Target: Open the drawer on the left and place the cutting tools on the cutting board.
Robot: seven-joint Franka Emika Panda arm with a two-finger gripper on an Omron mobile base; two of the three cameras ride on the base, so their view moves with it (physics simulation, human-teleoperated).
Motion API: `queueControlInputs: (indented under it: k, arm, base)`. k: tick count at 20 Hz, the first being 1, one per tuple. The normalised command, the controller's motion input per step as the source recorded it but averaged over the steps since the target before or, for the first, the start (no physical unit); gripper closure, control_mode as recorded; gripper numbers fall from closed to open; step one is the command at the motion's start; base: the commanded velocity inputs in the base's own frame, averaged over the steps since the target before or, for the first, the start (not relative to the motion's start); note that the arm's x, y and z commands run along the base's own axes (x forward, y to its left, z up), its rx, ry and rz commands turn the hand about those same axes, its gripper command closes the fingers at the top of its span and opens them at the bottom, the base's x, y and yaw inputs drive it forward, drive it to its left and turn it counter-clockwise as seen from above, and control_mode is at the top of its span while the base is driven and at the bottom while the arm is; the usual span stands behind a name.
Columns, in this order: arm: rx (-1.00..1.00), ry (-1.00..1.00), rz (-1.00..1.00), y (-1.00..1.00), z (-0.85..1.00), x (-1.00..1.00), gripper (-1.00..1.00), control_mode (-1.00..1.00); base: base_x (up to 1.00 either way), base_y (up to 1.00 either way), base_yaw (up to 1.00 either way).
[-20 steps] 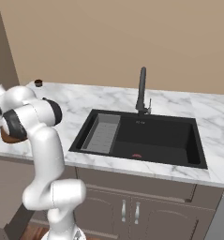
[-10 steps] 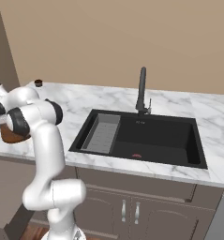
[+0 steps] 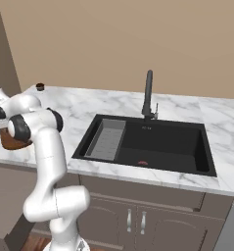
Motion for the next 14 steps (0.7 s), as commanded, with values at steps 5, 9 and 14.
queueControlInputs:
  k: [5, 9, 14]
  arm:
    - [0.0, 0.02, 0.0, 0.0, -0.35, 0.01, 1.0, -1.0]
    - [0.0, 0.02, 0.0, 0.0, -0.39, 0.0, 1.0, -1.0]
    - [0.0, 0.0, 0.0, 0.0, -0.23, 0.0, 1.0, -1.0]
  base:
    - [0.0, 0.0, 0.0]
    - [0.0, 0.0, 0.0]
    - [0.0, 0.0, 0.0]
